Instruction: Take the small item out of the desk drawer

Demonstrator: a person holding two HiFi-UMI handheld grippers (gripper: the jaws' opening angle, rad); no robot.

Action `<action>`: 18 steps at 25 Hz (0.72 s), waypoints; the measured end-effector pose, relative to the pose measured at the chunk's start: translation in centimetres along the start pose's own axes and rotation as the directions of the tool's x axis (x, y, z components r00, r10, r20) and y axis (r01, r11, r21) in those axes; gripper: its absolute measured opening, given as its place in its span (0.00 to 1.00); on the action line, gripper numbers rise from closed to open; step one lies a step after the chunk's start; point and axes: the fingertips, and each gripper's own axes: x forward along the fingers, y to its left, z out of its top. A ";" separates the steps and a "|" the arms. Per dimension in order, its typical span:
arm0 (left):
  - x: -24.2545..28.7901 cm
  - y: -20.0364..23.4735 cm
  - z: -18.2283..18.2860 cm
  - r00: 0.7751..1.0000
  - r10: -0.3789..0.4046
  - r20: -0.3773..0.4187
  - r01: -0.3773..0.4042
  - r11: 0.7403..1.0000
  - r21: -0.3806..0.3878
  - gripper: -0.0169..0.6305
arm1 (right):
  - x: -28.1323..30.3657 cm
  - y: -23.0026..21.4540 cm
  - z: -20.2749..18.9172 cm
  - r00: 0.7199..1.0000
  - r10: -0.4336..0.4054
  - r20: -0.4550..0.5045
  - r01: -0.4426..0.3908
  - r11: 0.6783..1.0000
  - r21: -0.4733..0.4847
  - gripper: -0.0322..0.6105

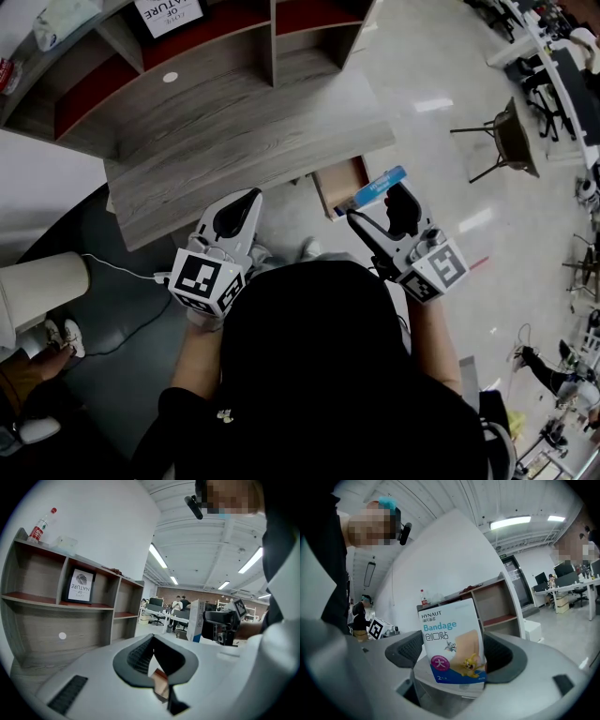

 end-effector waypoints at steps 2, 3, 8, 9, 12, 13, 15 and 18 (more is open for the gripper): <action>0.0 0.0 -0.1 1.000 0.001 -0.002 -0.001 1.000 0.001 0.04 | -0.1 0.2 -0.3 1.000 0.006 -0.010 -0.006 1.000 -0.005 0.68; 0.0 0.0 -0.1 1.000 0.002 -0.003 -0.002 1.000 0.001 0.04 | -0.1 0.1 -0.3 1.000 0.002 -0.007 -0.002 1.000 0.000 0.68; -0.1 -0.1 -0.2 1.000 0.002 -0.006 -0.002 1.000 -0.001 0.04 | 0.3 0.2 0.3 1.000 -0.022 0.014 0.021 0.998 0.061 0.68; -0.1 -0.1 -0.3 1.000 0.001 -0.008 -0.001 1.000 0.001 0.04 | 0.3 0.1 0.2 1.000 -0.020 0.013 0.019 0.998 0.054 0.68; -0.1 -0.2 -0.3 1.000 0.000 -0.014 0.000 1.000 0.002 0.04 | 0.0 -0.3 0.0 1.000 -0.020 0.015 0.020 0.999 0.030 0.68; -0.1 -0.2 -0.3 1.000 -0.001 -0.015 0.001 1.000 0.002 0.04 | 0.1 -0.2 0.2 0.999 -0.026 0.019 0.025 0.999 0.042 0.68; -0.2 -0.2 -0.4 1.000 -0.001 -0.017 0.001 1.000 0.002 0.04 | 0.1 -0.3 0.0 1.000 -0.023 0.015 0.023 0.999 0.028 0.68; -0.2 -0.2 -0.5 1.000 0.000 -0.021 0.000 1.000 0.002 0.04 | 0.1 -0.3 -0.2 1.000 -0.024 0.016 0.023 0.999 0.028 0.68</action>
